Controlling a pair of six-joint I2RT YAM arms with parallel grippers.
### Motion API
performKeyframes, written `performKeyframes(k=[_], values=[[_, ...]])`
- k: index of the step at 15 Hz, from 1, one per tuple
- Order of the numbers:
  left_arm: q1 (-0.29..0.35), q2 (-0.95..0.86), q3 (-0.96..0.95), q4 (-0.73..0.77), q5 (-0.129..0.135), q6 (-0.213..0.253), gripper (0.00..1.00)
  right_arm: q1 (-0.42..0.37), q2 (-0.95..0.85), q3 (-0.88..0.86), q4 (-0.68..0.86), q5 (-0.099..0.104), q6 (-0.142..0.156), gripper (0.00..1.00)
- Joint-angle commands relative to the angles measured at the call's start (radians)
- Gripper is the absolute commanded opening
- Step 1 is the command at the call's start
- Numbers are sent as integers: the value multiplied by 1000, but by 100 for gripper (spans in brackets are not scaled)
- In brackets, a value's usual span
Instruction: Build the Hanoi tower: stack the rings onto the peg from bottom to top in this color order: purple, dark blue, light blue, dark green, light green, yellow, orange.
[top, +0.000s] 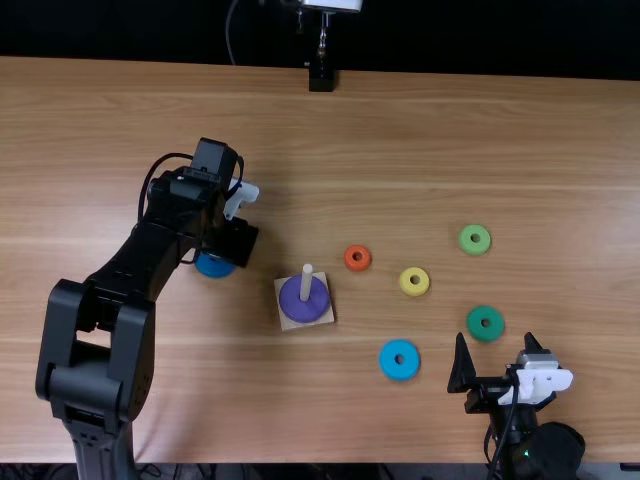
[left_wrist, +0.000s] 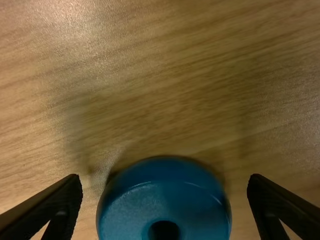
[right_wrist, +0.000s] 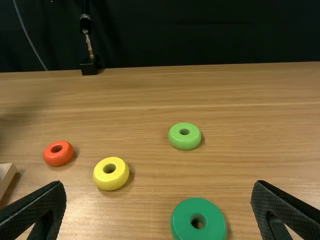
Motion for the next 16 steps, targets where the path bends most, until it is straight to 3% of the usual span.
performKeyframes(k=[1, 7, 8, 9, 10, 16], values=[[9, 2, -53, -7, 8, 14, 100, -8, -13, -61, -74, 3, 2, 100], [9, -19, -85, -9, 8, 14, 100, -8, -13, -61, -74, 3, 2, 100], [9, -30, -85, -20, 8, 16, 76, -8, -13, -59, -74, 3, 2, 100], [7, -45, -93, -40, -2, 16, 30, -8, -13, -59, -74, 3, 2, 100], [6, -53, -113, -38, -2, 16, 0, -8, -13, -61, -74, 3, 2, 100], [7, -79, -122, -40, 8, 14, 0, -8, -13, -59, -74, 3, 2, 100]])
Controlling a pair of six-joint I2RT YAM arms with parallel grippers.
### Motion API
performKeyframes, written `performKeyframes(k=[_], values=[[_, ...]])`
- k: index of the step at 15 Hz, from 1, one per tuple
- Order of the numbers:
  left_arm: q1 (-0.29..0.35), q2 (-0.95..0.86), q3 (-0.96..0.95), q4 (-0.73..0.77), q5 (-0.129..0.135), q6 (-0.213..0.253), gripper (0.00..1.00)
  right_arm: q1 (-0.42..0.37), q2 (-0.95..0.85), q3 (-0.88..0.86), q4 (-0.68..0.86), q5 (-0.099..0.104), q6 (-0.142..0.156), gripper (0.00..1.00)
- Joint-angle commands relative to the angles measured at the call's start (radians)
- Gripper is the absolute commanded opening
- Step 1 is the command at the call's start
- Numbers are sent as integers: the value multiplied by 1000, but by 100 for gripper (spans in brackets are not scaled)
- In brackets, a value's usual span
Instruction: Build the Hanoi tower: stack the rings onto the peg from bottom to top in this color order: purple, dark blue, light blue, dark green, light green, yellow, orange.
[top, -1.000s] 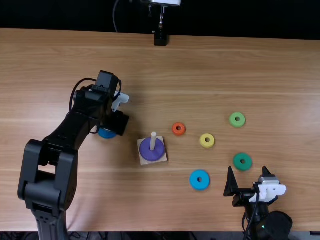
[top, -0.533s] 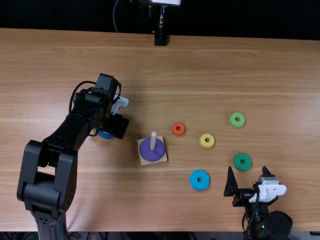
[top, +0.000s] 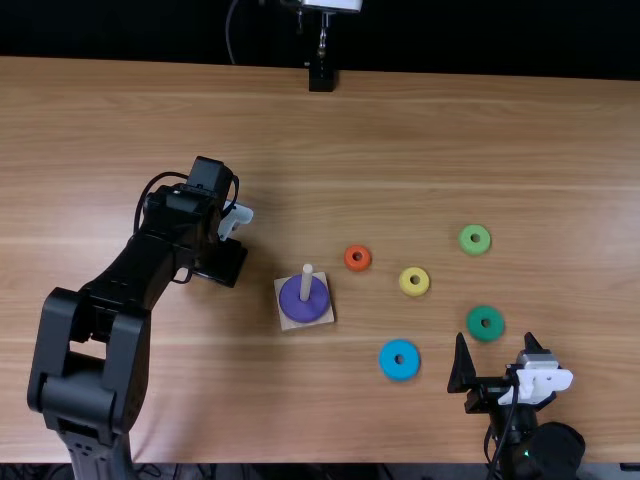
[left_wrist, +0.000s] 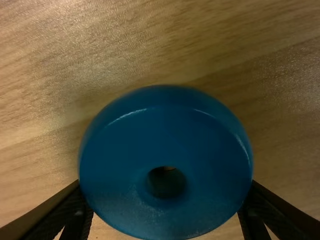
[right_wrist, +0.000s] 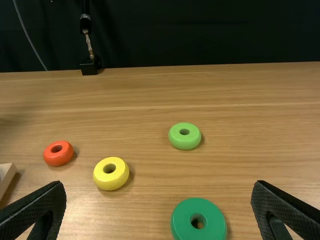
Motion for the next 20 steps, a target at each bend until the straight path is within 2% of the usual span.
performKeyframes(k=[1, 5, 10, 14, 18, 19, 20], values=[[7, -30, -21, -5, 14, 3, 0, -8, -13, -59, -74, 3, 2, 100], [7, -110, -9, -22, 5, 5, 0, -8, -13, -59, -74, 3, 2, 100], [9, -202, 108, -189, -1, 3, 0, -8, -13, -59, -74, 3, 2, 100], [-5, -252, 206, -266, 20, -1, 0, -8, -13, -59, -74, 3, 2, 100], [-68, -303, 320, -443, 31, -1, 0, -8, -13, -59, -74, 3, 2, 100], [-86, -318, 339, -469, 55, -3, 0, -8, -13, -59, -74, 3, 2, 100], [-92, -334, 347, -476, 99, -3, 0, -6, -13, -61, -74, 3, 2, 100]])
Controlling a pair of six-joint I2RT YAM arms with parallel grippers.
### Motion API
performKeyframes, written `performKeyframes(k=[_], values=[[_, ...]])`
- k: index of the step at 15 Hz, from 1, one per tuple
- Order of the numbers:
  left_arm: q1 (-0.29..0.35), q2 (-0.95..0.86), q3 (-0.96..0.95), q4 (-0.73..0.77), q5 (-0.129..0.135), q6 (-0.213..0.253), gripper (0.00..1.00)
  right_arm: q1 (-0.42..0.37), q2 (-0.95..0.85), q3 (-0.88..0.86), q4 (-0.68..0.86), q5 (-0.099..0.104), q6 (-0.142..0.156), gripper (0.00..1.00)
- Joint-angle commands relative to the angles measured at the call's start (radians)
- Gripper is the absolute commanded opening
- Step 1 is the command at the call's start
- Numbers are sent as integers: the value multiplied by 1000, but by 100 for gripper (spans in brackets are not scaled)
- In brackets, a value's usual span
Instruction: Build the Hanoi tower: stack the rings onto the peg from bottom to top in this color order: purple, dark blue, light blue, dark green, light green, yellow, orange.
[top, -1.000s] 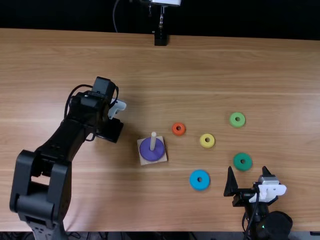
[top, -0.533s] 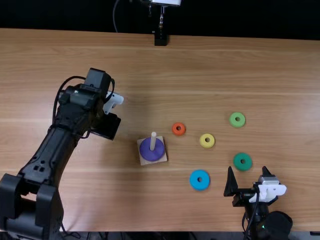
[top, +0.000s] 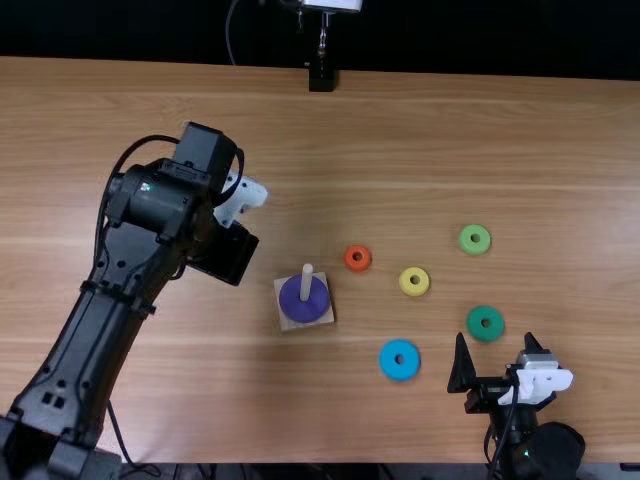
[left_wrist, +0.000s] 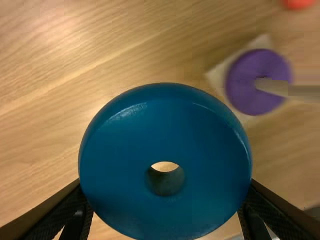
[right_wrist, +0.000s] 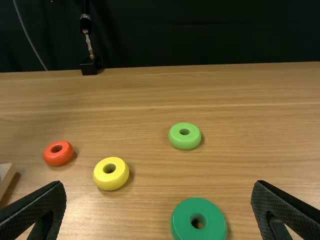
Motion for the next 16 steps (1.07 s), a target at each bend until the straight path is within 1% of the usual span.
performKeyframes(k=[1, 2, 3, 4, 5, 6, 9, 13, 16], values=[[-5, -47, 35, -5, 92, -4, 0, -8, -13, -59, -74, 4, 2, 100], [-8, -60, 36, -7, 114, -9, 0, -8, -13, -59, -74, 4, 2, 100], [-27, -70, 39, -7, 122, -11, 0, -8, -13, -59, -74, 4, 2, 100], [-58, -76, 58, -10, 120, -13, 0, -8, -13, -61, -74, 4, 2, 100], [-71, -71, 79, -23, 116, -15, 0, -8, -13, -59, -74, 4, 2, 100], [-76, -68, 90, -42, 120, -13, 0, -8, -13, -59, -74, 4, 2, 100], [-91, -65, 111, -62, 120, -13, 0, -8, -13, -59, -74, 4, 2, 100], [-150, -48, 111, -64, 120, -16, 0, -8, -13, -59, -74, 4, 2, 100], [-186, -24, 113, -62, 114, -37, 0, -8, -13, -59, -74, 4, 2, 100]])
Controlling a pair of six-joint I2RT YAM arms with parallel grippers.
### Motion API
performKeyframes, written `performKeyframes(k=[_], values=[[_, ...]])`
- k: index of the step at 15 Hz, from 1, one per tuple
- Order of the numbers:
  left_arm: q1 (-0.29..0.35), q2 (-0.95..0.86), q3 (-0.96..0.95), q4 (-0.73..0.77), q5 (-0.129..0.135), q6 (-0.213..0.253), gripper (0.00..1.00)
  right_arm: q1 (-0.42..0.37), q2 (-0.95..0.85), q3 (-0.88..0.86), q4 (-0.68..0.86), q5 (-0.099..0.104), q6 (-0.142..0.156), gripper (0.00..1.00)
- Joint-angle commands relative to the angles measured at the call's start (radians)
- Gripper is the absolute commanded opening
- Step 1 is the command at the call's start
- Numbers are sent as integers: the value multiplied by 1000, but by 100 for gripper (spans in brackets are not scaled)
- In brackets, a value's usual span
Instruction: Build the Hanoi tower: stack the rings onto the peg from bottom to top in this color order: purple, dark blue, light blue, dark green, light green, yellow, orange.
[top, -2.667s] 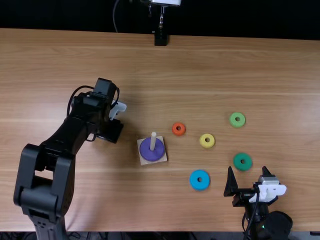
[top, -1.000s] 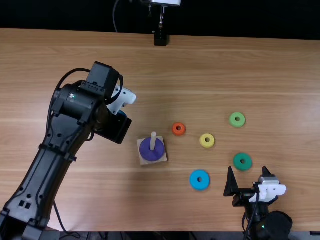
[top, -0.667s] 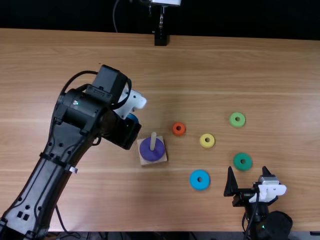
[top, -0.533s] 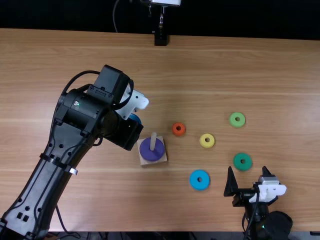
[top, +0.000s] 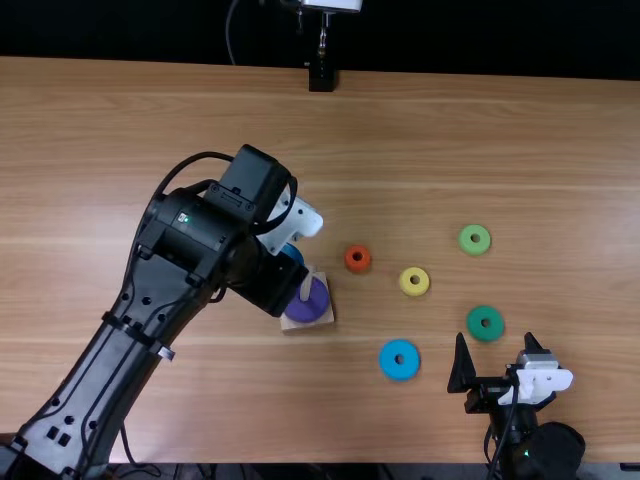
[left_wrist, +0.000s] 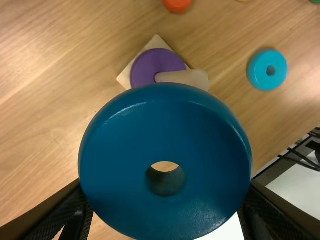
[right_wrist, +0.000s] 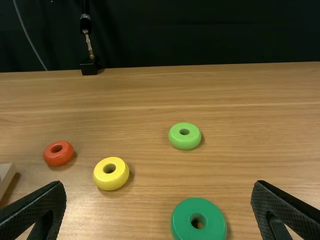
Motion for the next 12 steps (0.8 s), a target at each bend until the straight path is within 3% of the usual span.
performKeyframes(k=[1, 12], values=[[-13, 25, 46, 10, 9, -22, 0, -8, -13, -61, -74, 3, 2, 100], [-63, 134, 95, 17, 2, -38, 0, -8, -13, -59, -74, 3, 2, 100]])
